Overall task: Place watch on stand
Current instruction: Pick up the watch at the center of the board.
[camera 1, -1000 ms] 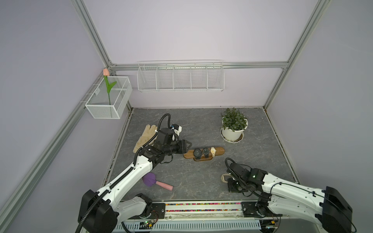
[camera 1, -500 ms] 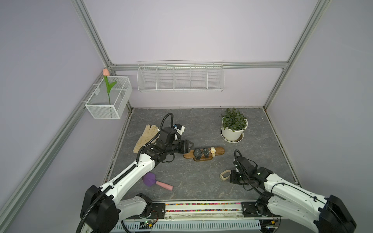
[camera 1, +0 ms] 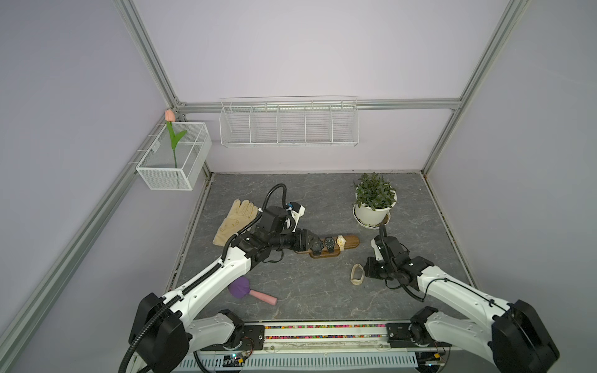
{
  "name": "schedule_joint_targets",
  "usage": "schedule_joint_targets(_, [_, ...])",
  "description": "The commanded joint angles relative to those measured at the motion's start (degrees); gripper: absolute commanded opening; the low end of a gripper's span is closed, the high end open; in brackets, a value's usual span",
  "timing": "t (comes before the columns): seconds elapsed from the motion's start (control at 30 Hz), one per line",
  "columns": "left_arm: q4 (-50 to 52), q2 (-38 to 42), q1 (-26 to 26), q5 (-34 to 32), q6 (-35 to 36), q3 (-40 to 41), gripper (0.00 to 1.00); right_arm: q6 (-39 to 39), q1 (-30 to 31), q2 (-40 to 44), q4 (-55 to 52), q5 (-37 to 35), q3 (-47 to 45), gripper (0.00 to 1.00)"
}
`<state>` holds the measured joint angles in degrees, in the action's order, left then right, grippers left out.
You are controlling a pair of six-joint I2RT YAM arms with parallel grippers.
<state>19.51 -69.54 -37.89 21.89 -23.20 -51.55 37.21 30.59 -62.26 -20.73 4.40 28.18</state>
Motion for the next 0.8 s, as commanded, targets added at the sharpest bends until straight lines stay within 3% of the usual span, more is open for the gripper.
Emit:
schedule_joint_targets(0.0, [0.1, -0.2, -0.1, -0.7, 1.8, -0.8, 0.55, -0.2, -0.9, 3.5, -4.3, 0.7, -0.1, 0.1])
schedule_joint_targets(0.27, [0.0, -0.5, -0.1, -1.4, 1.9, -1.0, 0.55, 9.3, -4.3, 18.8, -0.2, 9.6, -10.9, 0.35])
schedule_joint_targets(0.37, [-0.2, -0.9, -0.1, -1.0, 1.6, -1.2, 0.55, 12.5, -5.1, 21.3, 2.3, 12.7, -14.0, 0.38])
schedule_joint_targets(0.77, [-0.8, -1.1, -0.1, 0.4, 0.3, -1.3, 0.55, 14.5, -5.7, 13.8, 14.6, 17.3, -17.3, 0.4])
